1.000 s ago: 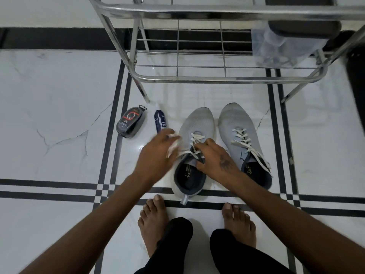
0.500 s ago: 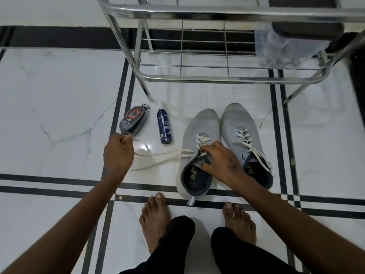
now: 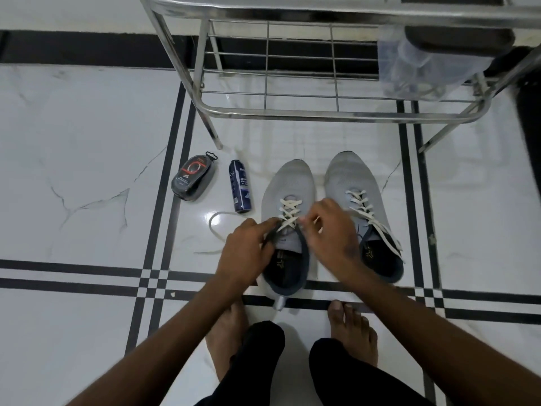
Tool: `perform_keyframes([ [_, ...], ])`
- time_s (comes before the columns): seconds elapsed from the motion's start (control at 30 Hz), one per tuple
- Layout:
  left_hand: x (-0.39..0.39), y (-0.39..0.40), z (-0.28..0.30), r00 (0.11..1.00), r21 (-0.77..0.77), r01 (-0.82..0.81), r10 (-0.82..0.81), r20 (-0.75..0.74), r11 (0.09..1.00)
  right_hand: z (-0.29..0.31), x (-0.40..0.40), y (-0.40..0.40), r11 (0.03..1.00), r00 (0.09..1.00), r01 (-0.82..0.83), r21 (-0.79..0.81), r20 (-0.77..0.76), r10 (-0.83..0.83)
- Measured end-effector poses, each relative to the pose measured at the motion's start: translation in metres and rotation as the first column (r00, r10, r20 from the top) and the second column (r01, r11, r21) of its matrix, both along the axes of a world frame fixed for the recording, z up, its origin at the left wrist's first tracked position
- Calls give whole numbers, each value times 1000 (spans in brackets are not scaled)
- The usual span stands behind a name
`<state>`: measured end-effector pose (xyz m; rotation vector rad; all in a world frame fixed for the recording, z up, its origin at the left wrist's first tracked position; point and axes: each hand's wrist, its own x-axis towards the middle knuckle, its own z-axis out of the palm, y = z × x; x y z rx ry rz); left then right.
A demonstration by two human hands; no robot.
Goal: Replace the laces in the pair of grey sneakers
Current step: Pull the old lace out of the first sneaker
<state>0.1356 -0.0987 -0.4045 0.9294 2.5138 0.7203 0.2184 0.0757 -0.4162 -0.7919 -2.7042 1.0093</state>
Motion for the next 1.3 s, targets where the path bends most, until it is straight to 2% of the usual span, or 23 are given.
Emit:
perform_keyframes([
  [0.03, -2, -5, -2, 1000, 11, -27, 27, 8, 1000, 3, -1, 5, 934, 968, 253, -253, 65, -244],
  [0.07, -2, -9, -2, 998, 15, -54, 53, 18, 998, 6, -2, 10, 775, 902, 429, -464, 166, -399],
  [0.1, -1, -11, -2, 998, 13, -63, 63, 30, 998, 9, -2, 12, 650, 853, 511, -563, 242, -462],
  [0.13, -1, -10, -1, 997, 3, -57, 57, 46, 998, 11, -3, 13, 659, 854, 513, -550, 248, -458],
  [0.2, 1, -7, 0, 995, 0, -56, 56, 80, 998, 17, -4, 8, 899, 951, 310, -309, 84, -299],
  [0.23, 2, -5, 1, 995, 11, -55, 54, 81, 998, 21, -7, 2, 983, 994, 106, -150, 15, -105],
  [0.27, 2, -4, 1, 996, 21, -48, 46, 74, 999, 24, -12, -4, 992, 992, -123, -5, 31, 123],
  [0.33, 2, -2, 2, 998, 15, -38, 37, 58, 999, 25, -22, -14, 855, 856, -493, 162, 265, 443],
  [0.4, 3, -3, 5, 999, -26, -39, 40, 37, 999, 23, -28, -14, 727, 739, -648, 228, 422, 525],
  [0.43, 4, -4, 6, 998, -40, -51, 52, 39, 998, 24, -29, -10, 732, 747, -643, 228, 400, 531],
  [0.47, 4, -5, 7, 996, -39, -76, 78, 54, 996, 25, -27, -5, 813, 820, -552, 187, 299, 488],
  [0.53, 1, -7, 8, 981, -16, -155, 156, 116, 988, 30, -23, 8, 992, 988, -125, -14, 93, 125],
  [0.6, 1, -9, 8, 965, -12, -206, 205, 160, 978, 33, -20, 33, 917, 947, 322, -237, 60, -317],
  [0.63, 2, -9, 8, 965, -20, -203, 204, 163, 979, 34, -18, 41, 883, 916, 400, -245, 86, -391],
  [0.7, 3, -7, 9, 976, -40, -160, 164, 147, 986, 41, -17, 41, 946, 945, 313, -88, 130, -300],
  [0.77, 3, -5, 9, 984, -53, -123, 129, 120, 991, 40, -20, 22, 998, 991, 11, 68, 130, -20],
  [0.8, 3, -4, 9, 986, -52, -117, 122, 113, 992, 39, -24, 9, 977, 972, -184, 112, 167, 164],
  [0.87, 1, -5, 9, 985, -39, -128, 131, 115, 991, 31, -30, -14, 843, 830, -520, 139, 315, 460],
  [0.93, 1, -7, 9, 976, -15, -164, 164, 146, 986, 26, -36, -18, 772, 756, -619, 147, 379, 534],
  [1.03, 2, -7, 8, 957, 5, -222, 217, 195, 975, 25, -33, 4, 855, 831, -510, 93, 312, 462],
  [1.13, 0, -10, 6, 948, 18, -242, 232, 217, 970, 32, -19, 46, 983, 971, -134, 124, 216, 106],
  [1.2, 0, -13, 7, 960, 18, -202, 194, 202, 979, 37, -11, 65, 981, 982, 55, 186, 166, -87],
  [1.3, 3, -14, 10, 993, 5, -99, 99, 70, 995, 35, -6, 55, 996, 969, -43, 72, 244, 24],
])
